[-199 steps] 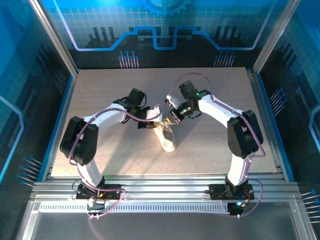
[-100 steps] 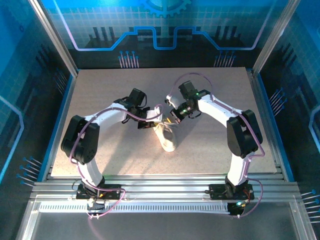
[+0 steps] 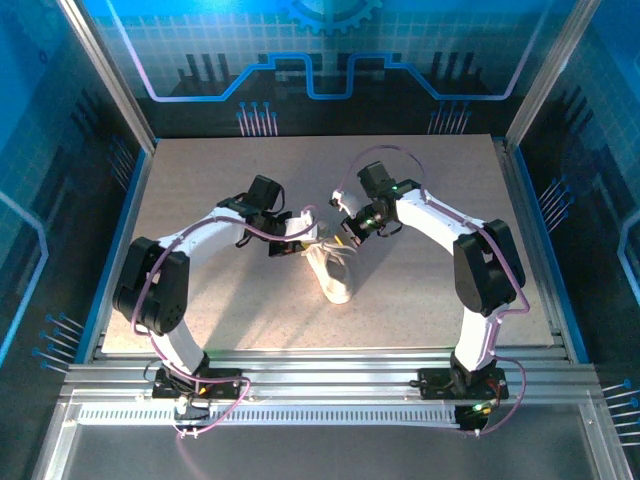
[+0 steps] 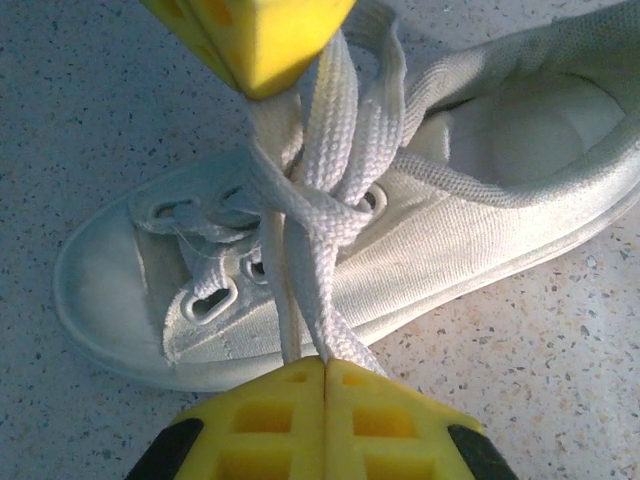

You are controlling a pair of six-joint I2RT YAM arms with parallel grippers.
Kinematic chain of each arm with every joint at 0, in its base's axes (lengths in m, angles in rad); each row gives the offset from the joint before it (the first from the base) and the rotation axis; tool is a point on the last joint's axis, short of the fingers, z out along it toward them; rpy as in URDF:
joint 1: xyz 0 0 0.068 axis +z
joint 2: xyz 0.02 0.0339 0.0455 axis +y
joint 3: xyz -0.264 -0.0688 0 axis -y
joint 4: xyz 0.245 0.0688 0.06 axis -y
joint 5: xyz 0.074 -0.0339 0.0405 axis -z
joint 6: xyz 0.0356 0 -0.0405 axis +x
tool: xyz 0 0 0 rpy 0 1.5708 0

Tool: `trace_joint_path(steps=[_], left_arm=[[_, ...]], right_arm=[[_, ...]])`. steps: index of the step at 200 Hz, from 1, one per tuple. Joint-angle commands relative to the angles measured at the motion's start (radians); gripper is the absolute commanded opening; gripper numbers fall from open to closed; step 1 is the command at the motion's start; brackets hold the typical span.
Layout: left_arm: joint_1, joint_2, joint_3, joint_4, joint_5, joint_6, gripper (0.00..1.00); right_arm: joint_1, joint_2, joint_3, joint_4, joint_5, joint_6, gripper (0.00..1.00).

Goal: Tie the shoes

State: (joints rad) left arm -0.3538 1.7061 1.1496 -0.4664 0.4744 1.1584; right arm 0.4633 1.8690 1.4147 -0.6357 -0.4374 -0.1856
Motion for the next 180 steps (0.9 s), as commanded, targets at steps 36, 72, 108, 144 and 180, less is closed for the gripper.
trace_joint_path(steps=[36, 72, 108, 144, 180], left_arm=[[-0.007, -0.058, -0.060, -0.018, 0.017, -0.019, 0.00], [-0.059, -0.065, -0.083, 0.041, 0.037, -0.097, 0.00], [-0.096, -0.060, -0.103, 0.117, 0.043, -0.156, 0.15], [-0.074, -0.089, -0.107, 0.110, 0.017, -0.138, 0.24], [-0.015, -0.128, -0.105, 0.084, 0.023, -0.109, 0.27]], right_arm=[[-0.009, 0.003, -0.004, 0.000, 0.012, -0.005, 0.04], [-0.012, 0.008, -0.003, 0.014, -0.003, 0.005, 0.04], [-0.013, 0.012, -0.001, 0.019, -0.012, 0.008, 0.04], [-0.013, 0.018, 0.009, 0.015, -0.012, -0.002, 0.03], [-0.012, 0.022, 0.019, 0.013, -0.012, -0.006, 0.04]])
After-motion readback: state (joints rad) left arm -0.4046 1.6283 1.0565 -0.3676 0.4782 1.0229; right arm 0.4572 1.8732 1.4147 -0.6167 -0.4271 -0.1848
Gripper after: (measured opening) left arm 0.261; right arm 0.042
